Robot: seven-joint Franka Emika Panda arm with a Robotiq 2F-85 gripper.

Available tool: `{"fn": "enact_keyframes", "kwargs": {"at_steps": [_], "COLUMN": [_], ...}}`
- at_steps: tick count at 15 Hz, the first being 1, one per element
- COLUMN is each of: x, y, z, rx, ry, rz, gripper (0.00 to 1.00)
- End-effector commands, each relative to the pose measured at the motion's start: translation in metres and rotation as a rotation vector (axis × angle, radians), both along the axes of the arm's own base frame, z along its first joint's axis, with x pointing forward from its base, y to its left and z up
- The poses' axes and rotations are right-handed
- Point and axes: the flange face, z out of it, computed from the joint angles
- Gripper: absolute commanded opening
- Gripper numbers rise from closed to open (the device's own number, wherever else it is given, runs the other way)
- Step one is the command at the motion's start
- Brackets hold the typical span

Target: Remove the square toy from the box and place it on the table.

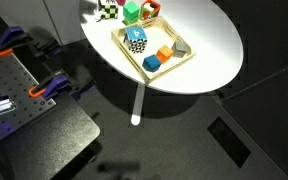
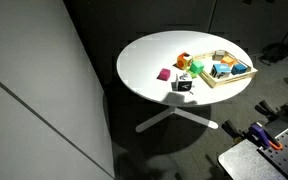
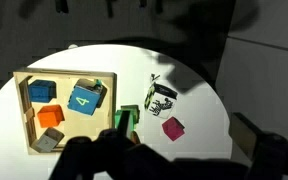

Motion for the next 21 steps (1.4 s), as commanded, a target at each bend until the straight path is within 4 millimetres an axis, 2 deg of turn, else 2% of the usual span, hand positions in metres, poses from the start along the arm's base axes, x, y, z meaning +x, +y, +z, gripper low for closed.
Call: {"fn": "enact_keyframes", "kwargs": {"at_steps": [1, 4, 7, 9, 15, 18, 21], "x": [0.000, 0.000, 0.007, 0.012, 0.030, 0.042, 0.054], "y": [0.000, 0.000, -0.015, -0.031, -0.096, -0.126, -0.145], "z": [0.001, 0.001, -0.004, -0.008, -0.027, -0.042, -0.061], "rx": [0.000, 0.000, -0.033, -0.056, -0.114, -0.119, -0.096], "ry": [0.000, -0.001, 0.004, 0.015, 0.025, -0.003, -0.013], "rz": [0.000, 0.000, -0.041, -0.070, -0.155, -0.194, -0.224], "gripper": [1.00, 1.00, 1.00, 1.00, 1.00, 1.00, 1.00]}}
